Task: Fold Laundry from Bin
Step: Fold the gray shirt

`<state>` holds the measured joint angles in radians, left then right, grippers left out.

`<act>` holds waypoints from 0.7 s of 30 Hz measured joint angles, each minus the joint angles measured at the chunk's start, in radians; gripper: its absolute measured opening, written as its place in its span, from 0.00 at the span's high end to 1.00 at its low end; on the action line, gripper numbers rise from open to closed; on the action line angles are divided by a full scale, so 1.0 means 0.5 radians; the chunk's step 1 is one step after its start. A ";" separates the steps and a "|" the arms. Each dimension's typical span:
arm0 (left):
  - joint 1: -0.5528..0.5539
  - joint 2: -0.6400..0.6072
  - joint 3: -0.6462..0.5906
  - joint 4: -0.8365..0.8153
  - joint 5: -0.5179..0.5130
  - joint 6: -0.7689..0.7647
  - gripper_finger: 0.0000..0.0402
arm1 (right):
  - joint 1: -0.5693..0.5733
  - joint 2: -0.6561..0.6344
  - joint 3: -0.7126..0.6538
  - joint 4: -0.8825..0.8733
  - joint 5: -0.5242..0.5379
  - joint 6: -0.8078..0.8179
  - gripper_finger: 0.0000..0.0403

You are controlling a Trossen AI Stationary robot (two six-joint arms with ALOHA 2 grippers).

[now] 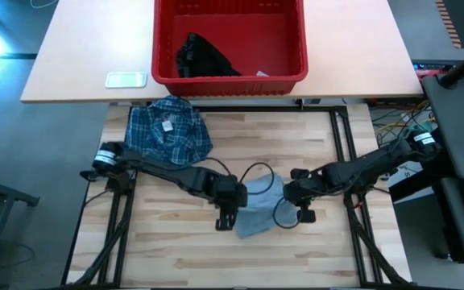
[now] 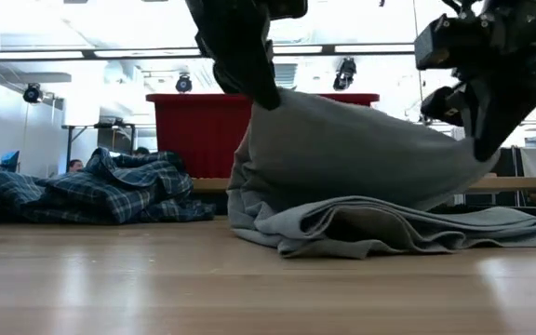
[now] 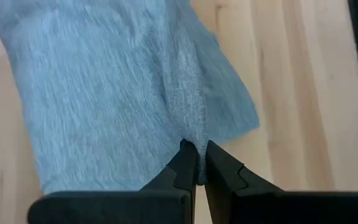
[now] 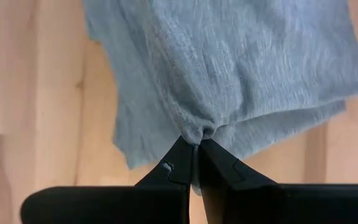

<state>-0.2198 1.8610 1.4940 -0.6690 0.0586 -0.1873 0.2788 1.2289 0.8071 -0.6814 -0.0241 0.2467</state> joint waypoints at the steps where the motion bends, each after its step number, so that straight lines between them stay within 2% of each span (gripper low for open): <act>1: -0.016 0.000 0.000 -0.005 -0.011 -0.021 1.00 | 0.011 0.010 0.023 -0.005 0.000 0.012 0.97; 5: -0.027 -0.047 0.000 -0.052 -0.041 -0.073 1.00 | 0.008 0.008 0.185 -0.093 0.041 -0.010 0.97; 10: 0.015 -0.208 0.003 -0.064 -0.158 -0.116 1.00 | 0.010 -0.001 0.480 -0.377 0.392 -0.205 0.97; 14: -0.052 -0.254 0.085 -0.007 -0.193 -0.183 1.00 | 0.047 -0.007 0.645 -0.601 0.426 -0.166 0.97; 18: -0.196 -0.129 0.093 0.264 -0.199 -0.176 1.00 | 0.169 -0.008 0.590 -0.643 0.408 -0.132 0.97; 21: -0.245 0.071 0.077 0.301 -0.192 -0.214 1.00 | 0.229 -0.005 0.426 -0.536 0.370 -0.045 0.97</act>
<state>-0.3422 1.8964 1.5326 -0.5186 -0.0375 -0.2945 0.3933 1.2263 1.0199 -0.9493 0.1609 0.2241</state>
